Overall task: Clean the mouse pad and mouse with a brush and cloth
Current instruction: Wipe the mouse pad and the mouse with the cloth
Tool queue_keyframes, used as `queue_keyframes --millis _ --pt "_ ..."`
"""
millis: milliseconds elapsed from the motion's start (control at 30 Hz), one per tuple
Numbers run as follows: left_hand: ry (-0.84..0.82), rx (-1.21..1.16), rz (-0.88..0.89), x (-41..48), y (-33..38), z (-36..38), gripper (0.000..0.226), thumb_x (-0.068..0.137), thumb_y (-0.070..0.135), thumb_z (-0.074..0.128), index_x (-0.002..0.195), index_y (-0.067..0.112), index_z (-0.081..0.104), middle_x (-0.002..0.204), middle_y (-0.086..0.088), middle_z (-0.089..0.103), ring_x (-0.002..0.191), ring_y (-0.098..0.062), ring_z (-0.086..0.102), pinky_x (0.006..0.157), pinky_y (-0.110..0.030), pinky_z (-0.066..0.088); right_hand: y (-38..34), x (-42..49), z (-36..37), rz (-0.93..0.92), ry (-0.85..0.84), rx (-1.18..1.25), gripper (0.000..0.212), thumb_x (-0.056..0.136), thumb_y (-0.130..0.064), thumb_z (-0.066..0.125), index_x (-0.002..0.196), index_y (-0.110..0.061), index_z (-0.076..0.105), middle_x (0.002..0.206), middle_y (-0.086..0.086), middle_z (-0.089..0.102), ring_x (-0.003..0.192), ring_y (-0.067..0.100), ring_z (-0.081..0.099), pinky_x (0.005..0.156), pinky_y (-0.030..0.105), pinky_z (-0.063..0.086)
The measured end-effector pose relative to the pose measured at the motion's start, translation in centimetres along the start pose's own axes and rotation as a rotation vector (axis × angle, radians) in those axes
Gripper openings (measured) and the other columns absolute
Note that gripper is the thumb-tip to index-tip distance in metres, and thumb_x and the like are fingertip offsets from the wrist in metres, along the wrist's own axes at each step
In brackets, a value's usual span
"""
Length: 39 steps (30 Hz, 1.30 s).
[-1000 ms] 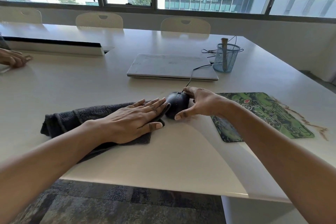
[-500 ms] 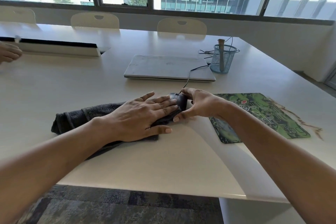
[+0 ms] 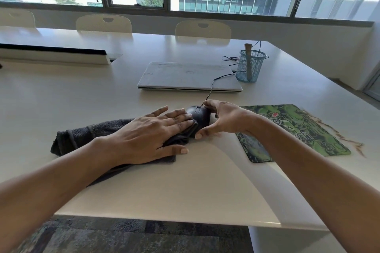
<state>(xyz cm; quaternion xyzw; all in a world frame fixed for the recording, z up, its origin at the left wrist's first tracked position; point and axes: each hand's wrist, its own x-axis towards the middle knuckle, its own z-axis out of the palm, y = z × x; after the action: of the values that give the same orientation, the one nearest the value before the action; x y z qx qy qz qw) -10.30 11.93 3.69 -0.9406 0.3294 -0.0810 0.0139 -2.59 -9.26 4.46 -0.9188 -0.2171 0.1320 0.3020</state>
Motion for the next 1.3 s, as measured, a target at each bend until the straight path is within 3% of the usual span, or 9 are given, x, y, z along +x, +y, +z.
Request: queue_keyframes --millis 300,433,633,800,967,1167,1300 --pt "-0.018 -0.001 -0.046 3.2 0.3 -0.3 0.083 0.079 0.072 0.01 0.148 0.026 0.014 0.156 0.008 0.013 0.142 0.0 -0.001 0.11 -0.016 -0.011 0.3 0.4 0.0 -0.028 -0.002 0.025 0.087 0.056 -0.04 0.085 0.131 -0.019 0.044 0.13 -0.001 0.055 0.123 0.014 0.049 0.108 0.035 0.037" --pt "-0.018 -0.029 0.018 2.5 -0.4 -0.4 0.08 0.082 0.074 0.016 0.147 0.028 0.014 0.154 0.011 0.014 0.136 0.006 -0.008 0.108 -0.011 -0.015 0.3 0.5 0.0 -0.021 -0.011 0.02 0.091 0.053 -0.042 0.086 0.13 -0.019 0.045 0.127 -0.004 0.056 0.121 0.013 0.049 0.107 0.034 0.038" --pt "-0.057 0.014 0.095 -0.5 -1.2 0.2 0.068 0.083 0.072 0.005 0.14 0.038 -0.01 0.148 0.022 -0.011 0.135 0.011 -0.021 0.106 -0.008 -0.021 0.3 0.4 0.1 -0.003 -0.01 -0.017 0.094 0.052 -0.046 0.086 0.131 -0.021 0.044 0.125 -0.005 0.055 0.12 0.014 0.049 0.107 0.034 0.038" --pt "-0.073 0.034 0.103 -1.6 -1.4 0.9 0.064 0.085 0.069 -0.001 0.138 0.038 -0.017 0.147 0.021 -0.022 0.135 0.007 -0.024 0.106 -0.01 -0.023 0.4 0.4 -0.1 0.005 -0.039 -0.027 0.105 0.049 -0.046 0.086 0.138 -0.02 0.038 0.137 -0.002 0.049 0.129 0.015 0.042 0.111 0.035 0.033" --pt "-0.124 0.056 0.112 -1.4 -0.9 0.9 0.063 0.08 0.07 -0.01 0.133 0.042 -0.027 0.144 0.021 -0.031 0.134 0.006 -0.029 0.107 -0.014 -0.024 0.4 0.5 -0.1 0.003 -0.051 -0.014 0.104 0.045 -0.046 0.087 0.135 -0.02 0.042 0.134 -0.002 0.052 0.128 0.015 0.043 0.111 0.035 0.033" --pt "-0.103 0.081 0.1 -0.3 0.2 1.0 0.065 0.081 0.067 -0.006 0.133 0.034 -0.028 0.147 0.014 -0.029 0.133 0.002 -0.032 0.108 -0.016 -0.023 0.3 0.4 -0.2 -0.006 -0.053 -0.028 0.11 0.044 -0.047 0.086 0.138 -0.019 0.038 0.137 -0.003 0.049 0.13 0.014 0.041 0.112 0.034 0.032" --pt "-0.113 0.019 0.072 0.0 0.4 0.9 0.07 0.08 0.067 -0.003 0.138 0.032 -0.02 0.149 0.015 -0.022 0.135 0.002 -0.027 0.114 -0.019 -0.013 0.4 0.4 -0.1 -0.005 -0.049 -0.008 0.111 0.045 -0.044 0.088 0.14 -0.018 0.036 0.139 -0.003 0.048 0.131 0.013 0.041 0.113 0.034 0.031"
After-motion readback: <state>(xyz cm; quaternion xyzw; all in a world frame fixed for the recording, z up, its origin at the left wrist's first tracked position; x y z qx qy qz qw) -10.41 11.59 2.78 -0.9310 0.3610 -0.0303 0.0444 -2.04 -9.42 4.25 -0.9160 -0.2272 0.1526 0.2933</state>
